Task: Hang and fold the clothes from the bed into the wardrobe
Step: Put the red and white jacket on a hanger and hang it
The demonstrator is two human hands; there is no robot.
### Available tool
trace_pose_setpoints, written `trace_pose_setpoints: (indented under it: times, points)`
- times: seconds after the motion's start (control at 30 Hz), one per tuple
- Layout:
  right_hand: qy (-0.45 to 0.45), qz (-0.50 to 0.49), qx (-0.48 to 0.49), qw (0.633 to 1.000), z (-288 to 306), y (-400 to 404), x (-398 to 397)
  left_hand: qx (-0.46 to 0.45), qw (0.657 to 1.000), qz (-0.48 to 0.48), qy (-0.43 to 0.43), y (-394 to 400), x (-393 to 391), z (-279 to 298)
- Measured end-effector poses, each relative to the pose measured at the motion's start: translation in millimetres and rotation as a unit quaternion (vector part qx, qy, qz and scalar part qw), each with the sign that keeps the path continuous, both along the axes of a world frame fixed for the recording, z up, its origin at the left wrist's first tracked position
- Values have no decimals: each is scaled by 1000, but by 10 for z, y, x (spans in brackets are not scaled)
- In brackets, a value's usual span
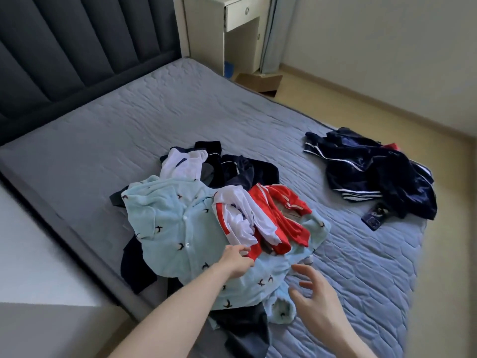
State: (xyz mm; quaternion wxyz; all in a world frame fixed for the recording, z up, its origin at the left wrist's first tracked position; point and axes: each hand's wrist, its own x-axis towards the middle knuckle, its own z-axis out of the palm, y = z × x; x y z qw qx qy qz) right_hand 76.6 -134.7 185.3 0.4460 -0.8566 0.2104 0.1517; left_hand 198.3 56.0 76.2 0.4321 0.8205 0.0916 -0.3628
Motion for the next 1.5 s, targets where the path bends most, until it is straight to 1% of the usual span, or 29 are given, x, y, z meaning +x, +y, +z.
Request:
trace_pose_setpoints:
  times: [0.1, 0.2, 0.27, 0.33, 0.4, 0.5, 0.57, 0.63, 0.7, 0.77, 0.83, 0.9, 0.97, 1.07, 1.13, 1.2, 1.27, 1.33, 1.37, 1.47, 1.5]
  points:
    - [5, -20, -9, 1000, -378, -177, -4, -6, 998, 48, 30, -228, 174, -541]
    - [12, -25, -7, 1000, -571, -274, -48, -25, 994, 98, 37, -301, 202, -801]
    - [12, -38, -6, 999, -590, -319, -76, -52, 989, 139, 1, -328, 233, -776]
    - [12, -45, -4, 999, -537, -335, -104, -74, 975, 199, -68, -287, 267, -542]
    - [9, -53, -1, 999, -346, -337, -137, -105, 956, 242, -128, -170, 336, -31]
    - [-1, -45, 3, 999, 87, -277, -192, -169, 932, 257, -193, 117, 400, 987]
    - [-22, -41, 26, 999, 474, -205, -216, -229, 914, 258, -214, 312, 332, 1773]
    - [-52, -32, 53, 997, 814, -106, -250, -279, 902, 237, -229, 422, 140, 2479]
    - [-72, -22, 77, 994, 1246, 28, -374, -310, 895, 220, -234, 490, -193, 3189]
    - [-89, 11, 103, 991, 1602, 185, -520, -367, 874, 232, -220, 486, -535, 3759]
    - [-85, 60, 126, 987, 1836, 355, -632, -416, 850, 257, -198, 440, -816, 4187]
    - [-78, 118, 127, 982, 2030, 546, -830, -432, 831, 293, -191, 394, -1145, 4563]
    - [-79, 181, 145, 970, 2129, 732, -1041, -447, 807, 334, -192, 375, -1451, 4792]
    - [-77, 294, 208, 930, 2288, 981, -1327, -446, 781, 390, -200, 427, -1922, 5003]
    - [-95, 344, 214, 909, 2381, 1086, -1460, -436, 765, 417, -226, 506, -2188, 5060]
    - [-137, 341, 184, 912, 2483, 1077, -1538, -395, 747, 460, -273, 658, -2437, 5091]
    - [-163, 320, 173, 917, 2542, 936, -1499, -337, 720, 512, -326, 903, -2717, 5077]
    - [-185, 312, 167, 917, 2750, 807, -1394, -271, 689, 561, -370, 1188, -3095, 5043]
    - [-194, 320, 164, 913, 2899, 778, -1319, -246, 679, 580, -377, 1310, -3280, 5015]
    - [-231, 399, 160, 873, 3470, 928, -1229, -204, 661, 624, -363, 1553, -3891, 5011]
    - [-244, 425, 151, 859, 3660, 1013, -1215, -199, 664, 626, -357, 1601, -4040, 5036]
